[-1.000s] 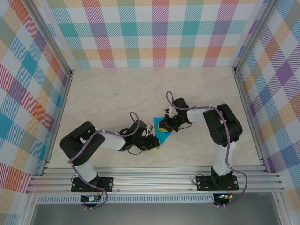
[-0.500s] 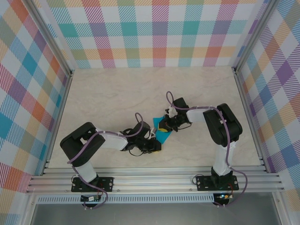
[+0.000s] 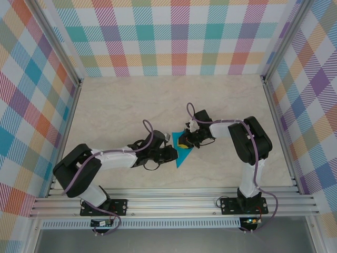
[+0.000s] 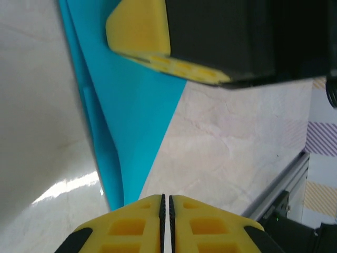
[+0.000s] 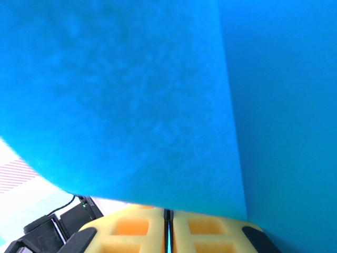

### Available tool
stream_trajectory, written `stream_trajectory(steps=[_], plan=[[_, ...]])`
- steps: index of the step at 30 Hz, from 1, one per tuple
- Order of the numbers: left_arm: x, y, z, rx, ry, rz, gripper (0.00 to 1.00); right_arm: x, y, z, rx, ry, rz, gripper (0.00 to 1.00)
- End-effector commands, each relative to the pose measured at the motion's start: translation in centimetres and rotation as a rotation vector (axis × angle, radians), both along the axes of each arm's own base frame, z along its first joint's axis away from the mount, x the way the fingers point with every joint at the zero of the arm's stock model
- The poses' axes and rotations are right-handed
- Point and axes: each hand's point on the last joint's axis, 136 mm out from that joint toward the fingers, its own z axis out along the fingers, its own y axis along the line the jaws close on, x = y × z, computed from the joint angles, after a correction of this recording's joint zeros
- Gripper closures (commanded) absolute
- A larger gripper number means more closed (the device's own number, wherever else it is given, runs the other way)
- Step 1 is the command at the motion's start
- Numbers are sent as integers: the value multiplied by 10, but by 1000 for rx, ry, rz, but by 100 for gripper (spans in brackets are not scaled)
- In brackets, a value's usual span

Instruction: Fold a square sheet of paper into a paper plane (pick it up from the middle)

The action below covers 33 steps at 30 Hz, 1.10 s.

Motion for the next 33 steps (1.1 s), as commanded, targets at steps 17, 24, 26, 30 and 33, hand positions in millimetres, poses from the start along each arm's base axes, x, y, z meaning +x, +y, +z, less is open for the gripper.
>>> stream_trajectory(steps=[17, 24, 26, 30, 33], plan=[[16, 2, -56, 128, 76, 75, 87, -31, -30, -57, -205, 126, -17, 89], [-4, 16, -78, 212, 118, 40, 91, -26, -27, -50, -194, 115, -16, 88], [-9, 23, -82, 235, 128, 47, 91, -23, -26, -45, -194, 100, -20, 88], [-13, 33, -87, 294, 133, 33, 93, -15, -24, -36, -187, 72, -27, 88], [-15, 35, -91, 319, 138, 20, 94, -10, -20, -26, -165, 48, -31, 88]])
